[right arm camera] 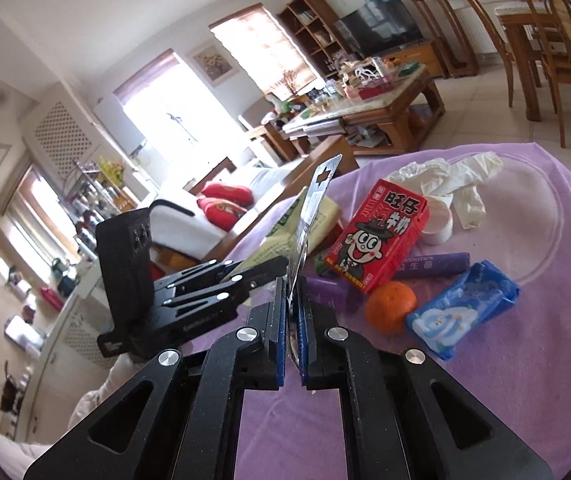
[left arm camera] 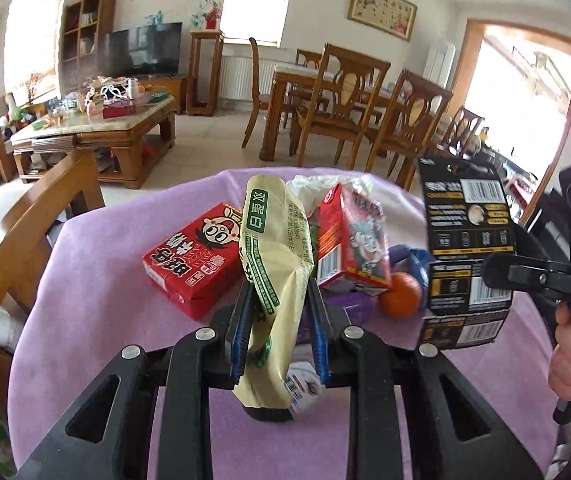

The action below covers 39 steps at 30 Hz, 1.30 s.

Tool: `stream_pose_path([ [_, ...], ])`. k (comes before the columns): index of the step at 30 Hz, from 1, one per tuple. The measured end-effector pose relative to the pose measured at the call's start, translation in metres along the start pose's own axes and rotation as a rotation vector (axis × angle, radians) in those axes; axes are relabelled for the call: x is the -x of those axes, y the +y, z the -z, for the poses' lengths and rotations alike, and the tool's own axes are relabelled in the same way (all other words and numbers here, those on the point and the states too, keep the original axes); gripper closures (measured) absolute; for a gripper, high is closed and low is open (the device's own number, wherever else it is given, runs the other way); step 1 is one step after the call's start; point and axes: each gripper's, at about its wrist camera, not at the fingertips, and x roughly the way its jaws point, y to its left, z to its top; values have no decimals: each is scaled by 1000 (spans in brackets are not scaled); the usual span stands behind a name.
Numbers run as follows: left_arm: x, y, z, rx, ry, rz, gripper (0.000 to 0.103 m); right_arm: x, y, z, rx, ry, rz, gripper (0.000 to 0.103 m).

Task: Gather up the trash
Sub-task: 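Grasp the beige snack bag with the left tool while the right grasps the black battery card, then carry both items over the bin and open both tools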

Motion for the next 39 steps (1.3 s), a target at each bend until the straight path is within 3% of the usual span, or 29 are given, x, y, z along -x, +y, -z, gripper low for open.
stream_pose_path([
  [6, 38, -24, 1, 42, -68, 50, 77, 67, -6, 11, 25, -87, 53, 98],
  [15, 42, -131, -18, -63, -103, 152, 77, 170, -41, 27, 20, -214, 157, 97],
  [21, 4, -221, -29, -139, -64, 259, 77, 257, -97, 44, -22, -314, 327, 97],
  [28, -61, -326, -21, -197, 41, 369, 77, 341, -180, 85, -121, -379, 536, 97],
  [33, -105, -369, -18, -204, 117, 385, 77, 360, -231, 116, -165, -359, 619, 97],
  [39, -142, -383, -10, -207, 229, 346, 77, 335, -262, 134, -170, -309, 659, 97],
])
